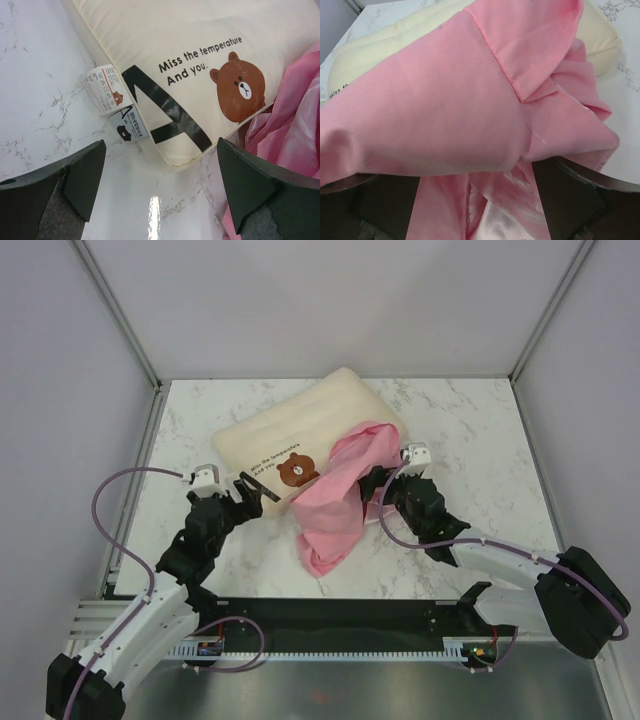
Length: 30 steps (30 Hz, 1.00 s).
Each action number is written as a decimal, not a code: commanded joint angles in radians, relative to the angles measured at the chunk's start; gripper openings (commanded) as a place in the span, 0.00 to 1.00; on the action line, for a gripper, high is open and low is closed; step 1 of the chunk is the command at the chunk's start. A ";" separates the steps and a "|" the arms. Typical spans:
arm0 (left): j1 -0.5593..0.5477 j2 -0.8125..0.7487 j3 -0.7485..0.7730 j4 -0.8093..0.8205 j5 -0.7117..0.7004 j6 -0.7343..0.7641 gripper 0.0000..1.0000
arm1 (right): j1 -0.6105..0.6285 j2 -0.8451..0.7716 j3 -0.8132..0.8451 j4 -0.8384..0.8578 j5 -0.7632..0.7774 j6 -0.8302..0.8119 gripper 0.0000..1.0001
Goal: Put the pillow into the pillowcase
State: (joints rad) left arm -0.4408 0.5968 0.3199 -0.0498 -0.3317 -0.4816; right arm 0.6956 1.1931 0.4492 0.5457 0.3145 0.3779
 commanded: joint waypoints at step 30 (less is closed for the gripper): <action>-0.003 0.006 0.001 0.073 -0.007 0.047 1.00 | -0.001 -0.006 0.000 0.042 -0.040 -0.020 0.97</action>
State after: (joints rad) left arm -0.4408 0.6079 0.3199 -0.0265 -0.3309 -0.4694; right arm 0.6956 1.1698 0.4358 0.5644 0.2920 0.3695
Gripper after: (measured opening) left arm 0.994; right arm 0.962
